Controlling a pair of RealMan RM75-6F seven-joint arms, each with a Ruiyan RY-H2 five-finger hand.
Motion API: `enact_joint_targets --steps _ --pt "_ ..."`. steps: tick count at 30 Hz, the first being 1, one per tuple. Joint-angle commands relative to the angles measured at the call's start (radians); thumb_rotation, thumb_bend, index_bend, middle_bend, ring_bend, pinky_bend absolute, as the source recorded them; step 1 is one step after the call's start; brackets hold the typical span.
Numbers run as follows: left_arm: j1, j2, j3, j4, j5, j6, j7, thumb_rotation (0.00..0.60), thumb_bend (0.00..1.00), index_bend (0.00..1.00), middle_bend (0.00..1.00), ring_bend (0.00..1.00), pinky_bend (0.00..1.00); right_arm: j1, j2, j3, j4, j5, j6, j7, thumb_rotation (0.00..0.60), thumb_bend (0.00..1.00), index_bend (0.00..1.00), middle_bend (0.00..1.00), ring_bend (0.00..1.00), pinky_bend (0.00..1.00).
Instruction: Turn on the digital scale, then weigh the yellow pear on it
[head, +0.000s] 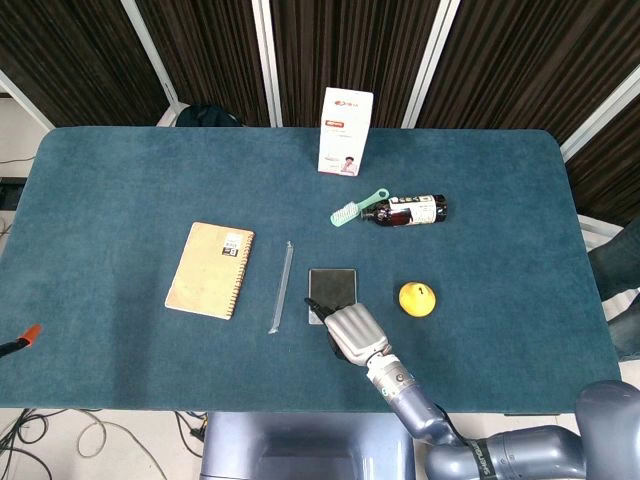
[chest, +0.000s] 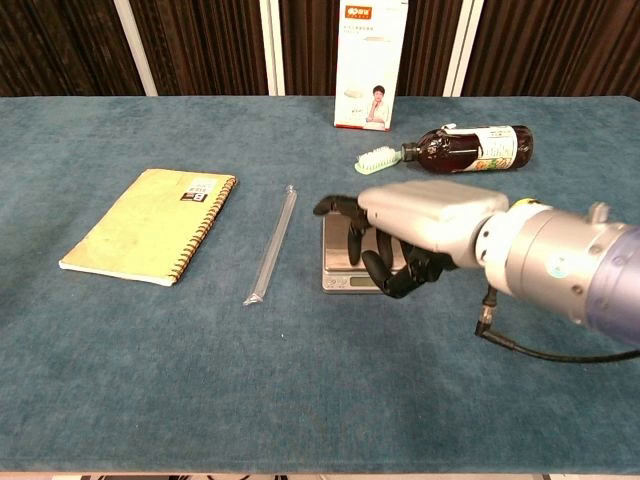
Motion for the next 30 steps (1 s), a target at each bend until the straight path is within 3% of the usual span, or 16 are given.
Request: enact_joint_targets --steps 1,6,13,21,30 --pt "0.001 -0.001 0.000 -0.001 0.001 0.001 0.001 0.600 0.00 0.03 0.00 0.00 0.07 -0.023 0.059 0.038 -0.054 -0.054 0.011 0.078 0.600 0.58 0.00 0.13 0.21 0.24" --pt "0.001 -0.002 0.002 -0.002 0.004 0.002 0.002 0.600 0.00 0.03 0.00 0.00 0.07 -0.036 0.124 0.088 -0.064 -0.075 0.014 0.157 0.600 0.52 0.00 0.06 0.12 0.15" --pt "0.002 0.000 0.001 -0.005 -0.001 0.003 0.004 0.600 0.00 0.03 0.00 0.00 0.09 -0.048 0.206 0.151 0.009 -0.008 -0.019 0.250 0.600 0.51 0.00 0.03 0.06 0.06" --pt "0.006 -0.004 -0.001 -0.009 0.007 0.020 0.012 0.600 0.00 0.04 0.00 0.00 0.09 -0.091 0.283 0.140 0.045 0.058 -0.101 0.365 0.600 0.44 0.00 0.03 0.04 0.01" --pt "0.006 -0.009 0.002 -0.009 0.010 0.020 0.024 0.600 0.00 0.04 0.00 0.00 0.09 -0.161 0.323 0.107 0.067 0.001 -0.179 0.547 0.600 0.42 0.00 0.02 0.03 0.00"
